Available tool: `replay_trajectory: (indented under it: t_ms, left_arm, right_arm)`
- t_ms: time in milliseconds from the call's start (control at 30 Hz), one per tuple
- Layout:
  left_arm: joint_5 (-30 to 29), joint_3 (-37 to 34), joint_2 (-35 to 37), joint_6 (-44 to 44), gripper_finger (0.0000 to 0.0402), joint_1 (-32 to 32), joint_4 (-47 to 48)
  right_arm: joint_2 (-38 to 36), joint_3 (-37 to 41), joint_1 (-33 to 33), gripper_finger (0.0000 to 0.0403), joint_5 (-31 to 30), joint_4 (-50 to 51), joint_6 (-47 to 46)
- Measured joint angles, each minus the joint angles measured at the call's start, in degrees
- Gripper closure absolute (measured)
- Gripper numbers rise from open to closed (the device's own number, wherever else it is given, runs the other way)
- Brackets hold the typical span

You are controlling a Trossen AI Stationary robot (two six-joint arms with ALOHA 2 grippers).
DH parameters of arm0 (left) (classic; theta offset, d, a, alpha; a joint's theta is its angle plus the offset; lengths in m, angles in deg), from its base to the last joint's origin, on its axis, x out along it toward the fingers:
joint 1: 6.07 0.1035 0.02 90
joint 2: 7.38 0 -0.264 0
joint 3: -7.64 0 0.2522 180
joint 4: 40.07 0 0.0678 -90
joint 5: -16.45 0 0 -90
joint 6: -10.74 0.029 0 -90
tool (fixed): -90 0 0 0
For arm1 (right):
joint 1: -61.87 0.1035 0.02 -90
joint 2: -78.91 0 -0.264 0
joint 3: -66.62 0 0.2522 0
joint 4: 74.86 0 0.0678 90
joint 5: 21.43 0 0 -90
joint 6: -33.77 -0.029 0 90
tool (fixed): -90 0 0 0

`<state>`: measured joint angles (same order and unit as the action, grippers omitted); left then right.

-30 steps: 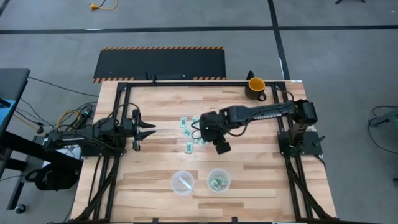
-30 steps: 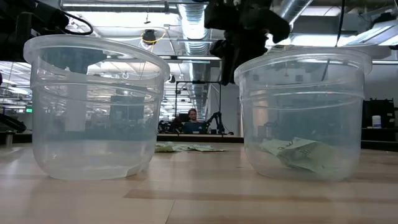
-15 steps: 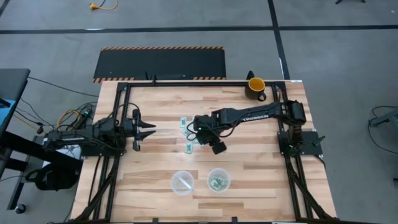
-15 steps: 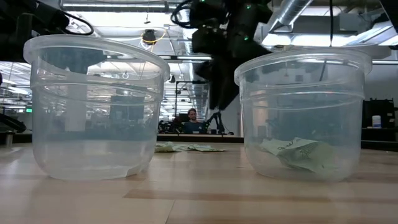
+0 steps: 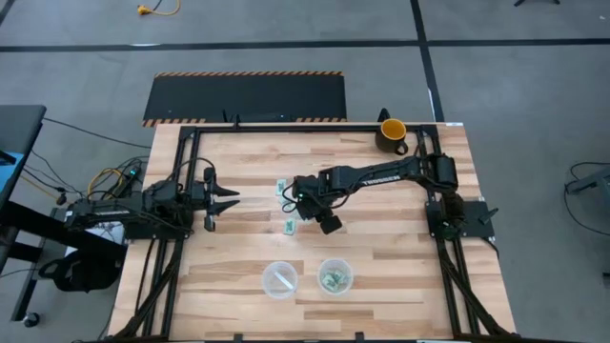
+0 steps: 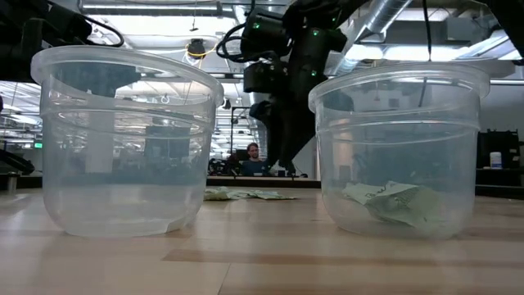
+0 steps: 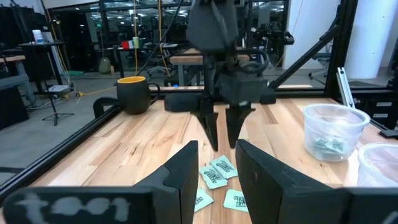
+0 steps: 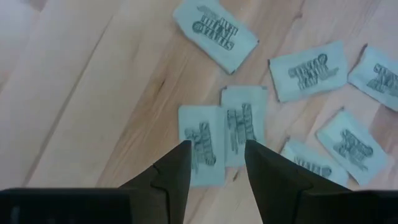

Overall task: Pick and place Stevia / Truvia into bins
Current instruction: Put the white stevia pack into the right transparent basket

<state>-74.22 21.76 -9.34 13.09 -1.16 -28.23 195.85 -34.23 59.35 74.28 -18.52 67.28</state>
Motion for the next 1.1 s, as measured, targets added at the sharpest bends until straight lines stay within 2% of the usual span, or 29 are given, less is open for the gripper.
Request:
replay_trajectory:
  t_ms: [267, 767, 1100]
  left_arm:
    - [0.00, 0.01, 0.00, 0.00, 0.0304, 0.01, 0.01]
    - [-0.02, 0.00, 0.07, 0.00, 0.0304, -0.01, 0.01]
    - [0.00, 0.01, 0.07, 0.00, 0.0304, 0.00, 0.01]
  right_arm:
    - [3.10, 0.21, -0.53, 0.0260, 3.57, -0.02, -0.50]
    - [4.33, 0.20, -0.66, 0.0260, 3.81, -0.22, -0.50]
    - [4.19, 3.83, -1.85, 0.0260, 7.08, -5.97, -0.45]
